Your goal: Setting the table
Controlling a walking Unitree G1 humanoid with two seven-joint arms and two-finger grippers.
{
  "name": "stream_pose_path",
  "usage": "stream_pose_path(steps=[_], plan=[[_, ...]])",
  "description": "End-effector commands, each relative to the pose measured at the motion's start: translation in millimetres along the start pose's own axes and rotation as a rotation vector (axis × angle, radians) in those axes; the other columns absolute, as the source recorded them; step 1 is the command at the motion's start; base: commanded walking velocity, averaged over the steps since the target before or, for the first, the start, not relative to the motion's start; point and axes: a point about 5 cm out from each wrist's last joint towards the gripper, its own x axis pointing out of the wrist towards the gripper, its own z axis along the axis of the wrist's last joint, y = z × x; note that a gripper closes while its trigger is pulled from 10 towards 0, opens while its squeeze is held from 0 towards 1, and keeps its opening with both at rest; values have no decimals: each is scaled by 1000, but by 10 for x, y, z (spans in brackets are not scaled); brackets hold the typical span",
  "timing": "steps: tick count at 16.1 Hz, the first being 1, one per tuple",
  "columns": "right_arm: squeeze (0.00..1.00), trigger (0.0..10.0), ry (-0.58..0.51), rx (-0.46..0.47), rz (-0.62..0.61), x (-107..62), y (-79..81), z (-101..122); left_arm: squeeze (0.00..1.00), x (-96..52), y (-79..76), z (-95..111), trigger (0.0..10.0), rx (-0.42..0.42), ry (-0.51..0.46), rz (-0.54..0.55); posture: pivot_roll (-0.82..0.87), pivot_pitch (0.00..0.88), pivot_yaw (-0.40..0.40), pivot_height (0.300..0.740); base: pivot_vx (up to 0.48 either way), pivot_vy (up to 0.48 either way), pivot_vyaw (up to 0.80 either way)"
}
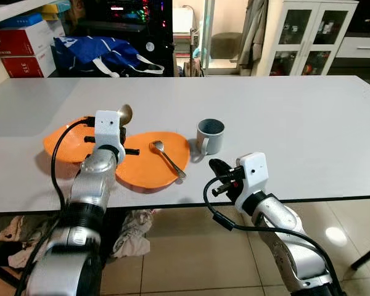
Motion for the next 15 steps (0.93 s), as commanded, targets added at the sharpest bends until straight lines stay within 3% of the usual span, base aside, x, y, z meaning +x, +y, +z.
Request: stream_pose_path(steps=[1,6,11,15], plan=[[0,10000,-9,-7,-4,-29,-10,42,0,35,12,26,0,-30,0,13,-93,0,27,732,0,0,0],[0,10000,0,-15,-1,-53,-16,40,0,108,-92,-126,0,-142,104,2,-101,0,23,732,0,0,0],[0,10000,4,-11,4,-56,3,39,0,127,-134,-207,0,-152,166,2,-102,0,25,732,0,0,0],[0,10000,7,-8,2,-67,5,34,0,138,-93,-214,0,-115,174,33,-105,0,28,732,0,0,0]])
